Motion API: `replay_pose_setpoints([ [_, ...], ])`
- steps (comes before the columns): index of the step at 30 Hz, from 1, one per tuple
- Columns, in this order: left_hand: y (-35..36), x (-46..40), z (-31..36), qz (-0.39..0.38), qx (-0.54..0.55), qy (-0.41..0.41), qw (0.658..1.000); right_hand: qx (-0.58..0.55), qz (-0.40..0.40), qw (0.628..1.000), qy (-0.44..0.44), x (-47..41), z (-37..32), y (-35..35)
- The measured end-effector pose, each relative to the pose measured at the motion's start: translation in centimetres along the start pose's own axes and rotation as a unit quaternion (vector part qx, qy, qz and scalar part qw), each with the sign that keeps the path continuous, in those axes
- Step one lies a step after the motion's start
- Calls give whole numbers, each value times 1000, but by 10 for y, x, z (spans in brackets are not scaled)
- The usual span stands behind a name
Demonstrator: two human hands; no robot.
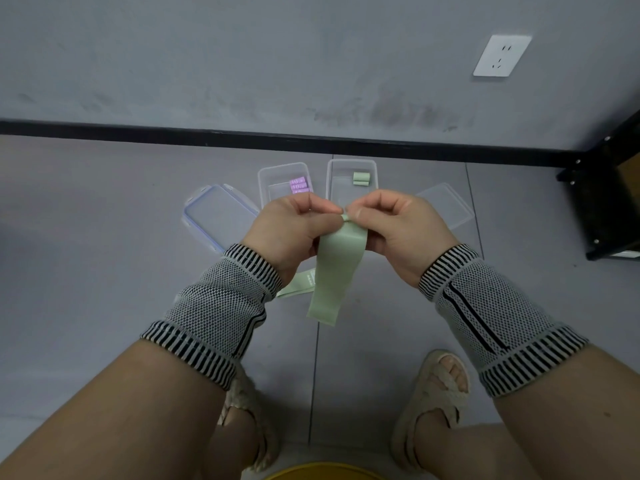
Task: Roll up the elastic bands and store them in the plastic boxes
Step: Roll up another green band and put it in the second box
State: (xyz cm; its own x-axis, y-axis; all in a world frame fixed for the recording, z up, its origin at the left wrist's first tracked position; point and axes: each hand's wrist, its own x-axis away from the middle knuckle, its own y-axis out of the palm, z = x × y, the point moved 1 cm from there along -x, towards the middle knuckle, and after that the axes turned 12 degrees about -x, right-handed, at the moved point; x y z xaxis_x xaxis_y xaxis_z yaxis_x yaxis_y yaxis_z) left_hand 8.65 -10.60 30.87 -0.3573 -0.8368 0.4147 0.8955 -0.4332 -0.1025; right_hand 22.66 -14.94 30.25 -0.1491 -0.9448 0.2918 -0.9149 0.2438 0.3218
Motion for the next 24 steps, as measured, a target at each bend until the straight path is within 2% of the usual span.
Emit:
replay_pose_setpoints([
  [7,-1,0,1,7,-6,7,1000,154,11,987,-44,1,-1,-6],
  [13,-3,-1,0,-20,5,-27,999,164,5,983,-82,3,-3,-3],
  [16,-4,1,1,-39,-45,-41,997,167,5,982,-83,3,-2,-4],
  [19,-4,1,2,-21,-68,-33,997,162,2,983,-84,3,0,-3],
  [24,-7,1,2,1,-33,-35,999,134,-28,987,-79,2,1,-4],
])
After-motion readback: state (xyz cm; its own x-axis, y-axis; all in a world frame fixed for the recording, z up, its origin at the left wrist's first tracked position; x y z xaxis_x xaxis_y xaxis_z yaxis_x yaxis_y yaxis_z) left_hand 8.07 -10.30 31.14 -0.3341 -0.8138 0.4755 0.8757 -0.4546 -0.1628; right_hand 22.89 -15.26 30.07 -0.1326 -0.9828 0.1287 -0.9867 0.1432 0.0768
